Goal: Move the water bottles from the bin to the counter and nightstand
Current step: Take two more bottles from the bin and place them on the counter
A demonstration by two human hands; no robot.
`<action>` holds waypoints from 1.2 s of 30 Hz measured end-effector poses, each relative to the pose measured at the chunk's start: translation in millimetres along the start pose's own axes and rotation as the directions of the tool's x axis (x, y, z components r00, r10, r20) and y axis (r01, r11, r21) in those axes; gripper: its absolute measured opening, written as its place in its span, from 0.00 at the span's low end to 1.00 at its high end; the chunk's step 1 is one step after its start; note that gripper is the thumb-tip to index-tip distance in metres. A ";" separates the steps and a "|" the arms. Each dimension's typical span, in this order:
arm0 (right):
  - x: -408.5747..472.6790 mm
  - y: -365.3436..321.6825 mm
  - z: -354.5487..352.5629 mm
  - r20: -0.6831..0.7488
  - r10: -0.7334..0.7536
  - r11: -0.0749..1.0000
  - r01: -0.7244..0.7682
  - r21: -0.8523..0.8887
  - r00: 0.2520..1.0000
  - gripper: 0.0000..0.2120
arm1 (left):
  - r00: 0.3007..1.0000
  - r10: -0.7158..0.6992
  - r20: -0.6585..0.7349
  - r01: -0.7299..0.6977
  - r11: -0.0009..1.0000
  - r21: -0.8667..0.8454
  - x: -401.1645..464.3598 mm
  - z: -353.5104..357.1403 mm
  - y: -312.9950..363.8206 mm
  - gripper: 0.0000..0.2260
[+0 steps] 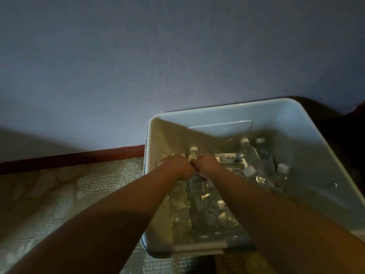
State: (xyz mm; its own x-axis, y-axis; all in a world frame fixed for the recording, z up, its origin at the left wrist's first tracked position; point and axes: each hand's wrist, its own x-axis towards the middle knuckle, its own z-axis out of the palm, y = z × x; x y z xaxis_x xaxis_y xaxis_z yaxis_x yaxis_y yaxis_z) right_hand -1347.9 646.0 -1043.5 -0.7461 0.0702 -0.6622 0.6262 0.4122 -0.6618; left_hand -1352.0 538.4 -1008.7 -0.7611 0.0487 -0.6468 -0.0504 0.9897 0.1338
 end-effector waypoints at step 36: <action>-157.2 -93.6 -151.4 0.374 -0.413 0.790 0.122 0.601 0.830 0.22 | 0.912 0.225 -0.343 -0.357 0.022 -0.934 -132.9 -184.9 24.4 0.09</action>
State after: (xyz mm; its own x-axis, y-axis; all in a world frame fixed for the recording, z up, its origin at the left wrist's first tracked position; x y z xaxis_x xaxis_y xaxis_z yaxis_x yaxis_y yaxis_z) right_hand -1323.5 733.9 -824.2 -0.7932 -0.4518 -0.4083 0.5400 -0.2120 -0.8146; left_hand -1371.7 531.1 -780.6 -0.9274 0.2206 -0.3023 -0.3335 -0.1210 0.9350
